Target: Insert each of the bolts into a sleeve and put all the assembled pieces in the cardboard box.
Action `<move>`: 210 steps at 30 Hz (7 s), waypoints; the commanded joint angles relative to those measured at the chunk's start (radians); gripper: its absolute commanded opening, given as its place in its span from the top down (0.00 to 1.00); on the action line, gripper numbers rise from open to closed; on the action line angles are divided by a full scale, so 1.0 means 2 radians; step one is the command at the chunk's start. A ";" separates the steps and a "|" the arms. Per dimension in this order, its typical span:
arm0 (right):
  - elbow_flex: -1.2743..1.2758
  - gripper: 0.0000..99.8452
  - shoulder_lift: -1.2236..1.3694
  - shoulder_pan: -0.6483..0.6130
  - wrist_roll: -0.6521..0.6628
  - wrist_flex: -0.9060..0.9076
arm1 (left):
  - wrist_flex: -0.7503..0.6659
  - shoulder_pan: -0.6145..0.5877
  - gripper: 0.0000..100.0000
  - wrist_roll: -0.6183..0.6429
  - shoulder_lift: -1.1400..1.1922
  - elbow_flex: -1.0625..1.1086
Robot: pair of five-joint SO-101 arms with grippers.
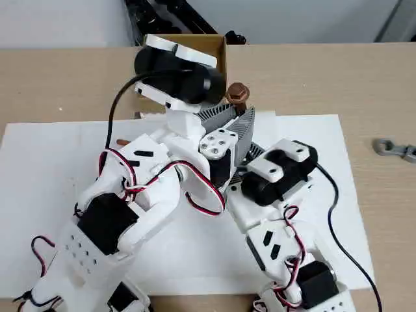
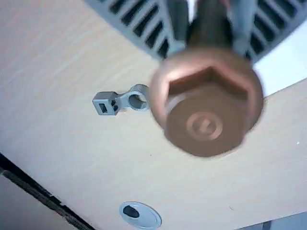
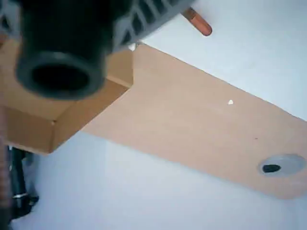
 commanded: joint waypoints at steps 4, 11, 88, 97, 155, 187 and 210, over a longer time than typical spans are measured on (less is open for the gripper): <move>-0.006 1.00 0.000 0.006 0.004 -0.013 | 0.006 0.002 1.00 0.002 -0.005 -0.026; -0.006 1.00 0.000 0.006 0.004 -0.013 | 0.005 -0.012 1.00 -0.012 -0.003 -0.026; -0.006 1.00 0.002 0.004 0.004 -0.014 | 0.058 -0.021 0.90 -0.068 0.000 0.049; -0.008 1.00 0.005 0.004 0.002 -0.015 | 0.118 -0.022 0.90 -0.068 -0.004 0.015; -0.822 1.00 1.124 0.076 -0.029 -0.246 | 0.268 -0.354 0.99 -0.196 -0.005 0.079; -0.878 0.82 0.905 0.086 -0.106 0.161 | 0.343 -0.384 0.88 -0.365 0.343 -0.159; -0.875 0.82 0.672 0.158 -0.107 0.508 | 0.289 -0.365 0.84 -0.727 0.598 -0.337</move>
